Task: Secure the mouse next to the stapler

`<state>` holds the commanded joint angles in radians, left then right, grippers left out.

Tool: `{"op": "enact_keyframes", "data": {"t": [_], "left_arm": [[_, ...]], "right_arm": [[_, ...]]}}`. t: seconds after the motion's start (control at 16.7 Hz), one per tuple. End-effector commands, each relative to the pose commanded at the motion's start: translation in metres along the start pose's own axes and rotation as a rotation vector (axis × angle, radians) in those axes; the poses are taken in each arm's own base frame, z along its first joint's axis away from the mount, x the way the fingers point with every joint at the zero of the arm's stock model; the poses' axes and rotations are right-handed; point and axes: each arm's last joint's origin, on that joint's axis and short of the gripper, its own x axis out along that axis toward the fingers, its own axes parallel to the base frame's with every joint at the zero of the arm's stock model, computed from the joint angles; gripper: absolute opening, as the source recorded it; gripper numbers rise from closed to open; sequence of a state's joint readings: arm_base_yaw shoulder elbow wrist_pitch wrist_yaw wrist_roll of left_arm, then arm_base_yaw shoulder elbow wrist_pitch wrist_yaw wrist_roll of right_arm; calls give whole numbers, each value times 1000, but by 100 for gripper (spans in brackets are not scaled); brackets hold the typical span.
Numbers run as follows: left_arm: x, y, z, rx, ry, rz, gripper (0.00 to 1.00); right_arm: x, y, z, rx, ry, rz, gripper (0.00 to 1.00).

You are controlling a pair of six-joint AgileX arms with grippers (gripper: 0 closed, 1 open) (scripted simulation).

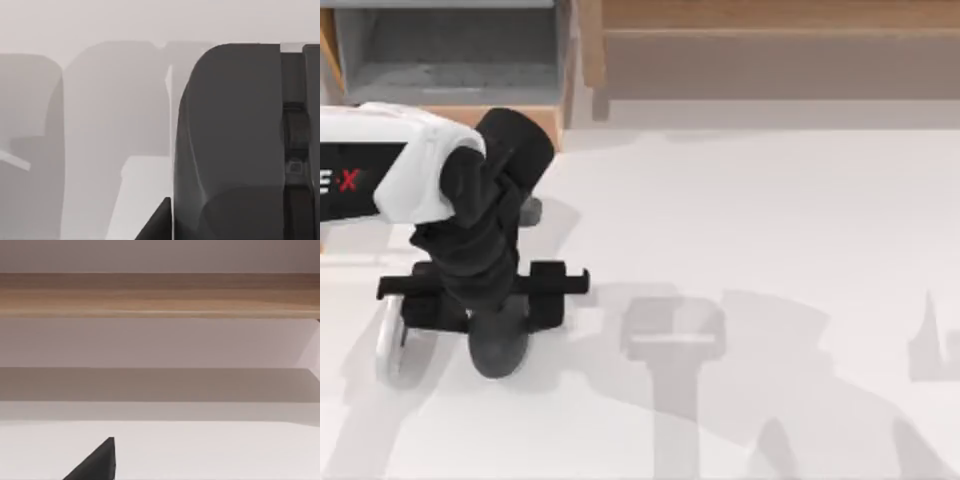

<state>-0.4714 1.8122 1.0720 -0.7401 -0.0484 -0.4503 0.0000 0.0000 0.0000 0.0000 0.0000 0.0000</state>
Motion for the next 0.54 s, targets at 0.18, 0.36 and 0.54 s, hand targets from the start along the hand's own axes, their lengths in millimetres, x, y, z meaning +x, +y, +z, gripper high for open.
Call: {"op": "enact_keyframes", "data": {"t": [0.18, 0.36, 0.54], "left_arm": [[0, 0, 0, 0, 0, 0, 98], [0, 0, 0, 0, 0, 0, 100], [0, 0, 0, 0, 0, 0, 100]], "right_arm": [[0, 0, 0, 0, 0, 0, 100], [0, 0, 0, 0, 0, 0, 100], [0, 0, 0, 0, 0, 0, 100]]}}
